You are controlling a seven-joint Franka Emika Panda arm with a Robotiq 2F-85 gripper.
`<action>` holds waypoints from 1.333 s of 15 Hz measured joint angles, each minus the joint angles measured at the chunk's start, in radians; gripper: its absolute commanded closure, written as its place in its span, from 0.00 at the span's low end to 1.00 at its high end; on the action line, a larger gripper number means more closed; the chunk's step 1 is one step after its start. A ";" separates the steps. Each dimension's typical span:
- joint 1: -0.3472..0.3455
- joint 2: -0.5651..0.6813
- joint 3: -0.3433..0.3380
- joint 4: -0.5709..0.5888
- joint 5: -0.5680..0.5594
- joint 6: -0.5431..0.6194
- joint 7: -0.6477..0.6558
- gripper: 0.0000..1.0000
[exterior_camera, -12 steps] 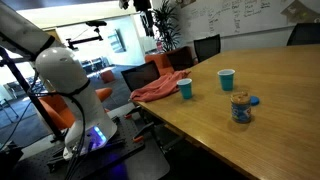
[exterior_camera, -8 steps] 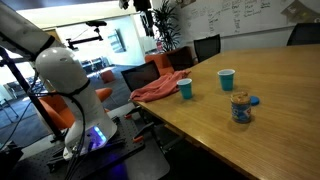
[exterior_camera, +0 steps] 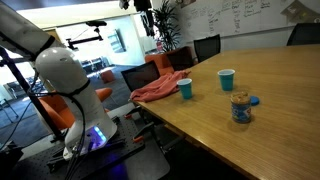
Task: Pour the sweets out of one cup into the other
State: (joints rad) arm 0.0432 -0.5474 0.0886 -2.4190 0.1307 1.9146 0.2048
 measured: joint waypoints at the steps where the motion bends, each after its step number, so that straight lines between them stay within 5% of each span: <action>1: -0.002 0.002 0.002 0.000 -0.012 0.012 0.001 0.00; 12: -0.112 0.172 0.008 0.103 -0.277 0.269 0.166 0.00; 20: -0.123 0.178 0.014 0.109 -0.312 0.287 0.214 0.00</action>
State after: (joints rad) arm -0.0795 -0.3697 0.1024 -2.3099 -0.1817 2.2019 0.4189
